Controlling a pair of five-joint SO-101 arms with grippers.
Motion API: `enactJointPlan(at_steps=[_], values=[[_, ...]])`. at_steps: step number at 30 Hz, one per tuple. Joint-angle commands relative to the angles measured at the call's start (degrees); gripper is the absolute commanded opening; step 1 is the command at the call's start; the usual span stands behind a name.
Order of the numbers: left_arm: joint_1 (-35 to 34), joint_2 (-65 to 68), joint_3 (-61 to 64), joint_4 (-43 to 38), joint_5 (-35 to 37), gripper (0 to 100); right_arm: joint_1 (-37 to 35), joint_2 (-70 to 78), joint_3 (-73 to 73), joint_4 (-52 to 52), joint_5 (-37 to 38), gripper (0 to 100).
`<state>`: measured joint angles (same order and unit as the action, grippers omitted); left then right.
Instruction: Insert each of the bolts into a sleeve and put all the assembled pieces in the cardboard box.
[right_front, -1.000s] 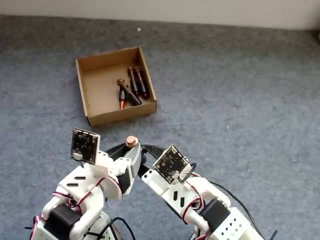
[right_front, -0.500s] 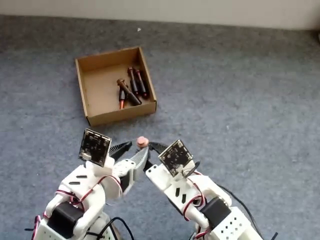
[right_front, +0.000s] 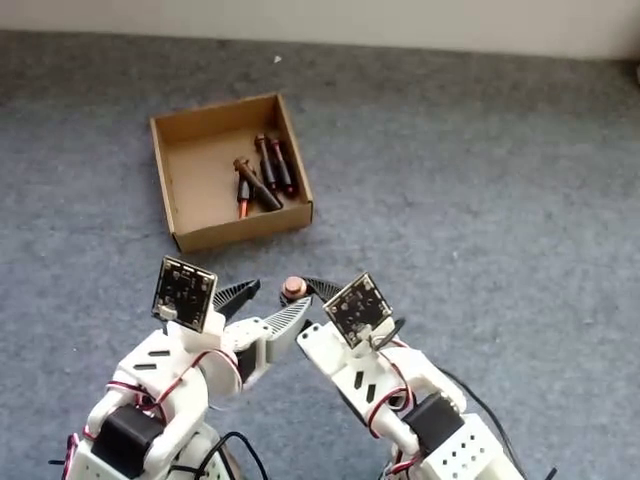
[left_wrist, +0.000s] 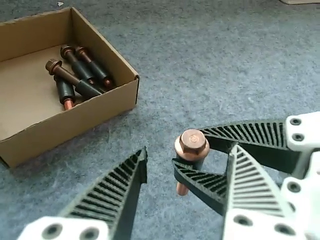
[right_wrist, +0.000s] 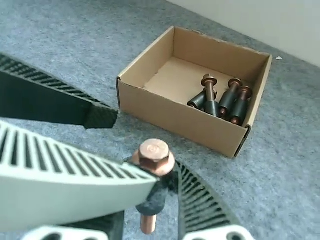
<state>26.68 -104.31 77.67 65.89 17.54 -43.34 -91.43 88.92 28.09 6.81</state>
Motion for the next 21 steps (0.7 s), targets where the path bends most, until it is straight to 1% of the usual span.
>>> enactJointPlan(at_steps=[1, 4, 7, 9, 13, 16, 20, 21], values=[[-5.5, -0.2, -4.3, 1.1, -0.4, 27, 2.1, -2.0, -1.7, -0.8, -0.7, 0.5], [-10.9, -0.2, -5.8, 1.0, -0.4, 27, 2.6, -2.0, -1.6, -0.8, -0.7, 0.5], [-15.2, -0.2, -5.4, 1.1, -0.4, 27, 4.8, -2.0, -1.6, -0.8, -0.7, 0.5], [-17.5, -0.2, -3.6, 0.8, -0.4, 27, 6.3, -1.6, -1.6, -0.8, -0.7, 0.5], [-20.8, -0.2, 1.8, 0.7, -0.5, 26, 7.0, -1.5, -1.6, -0.8, -0.7, 0.5], [-23.2, -0.2, 5.9, 0.3, -0.9, 17, 7.0, -1.5, -1.6, -0.8, -0.7, 0.5], [-26.1, -0.2, 11.9, -4.4, -0.9, 0, 7.0, -1.5, -2.2, -0.7, -0.8, 0.5], [-26.4, -0.2, 13.5, -5.9, -0.9, 1, 7.0, -1.5, -2.2, -0.7, -0.8, 0.5]])
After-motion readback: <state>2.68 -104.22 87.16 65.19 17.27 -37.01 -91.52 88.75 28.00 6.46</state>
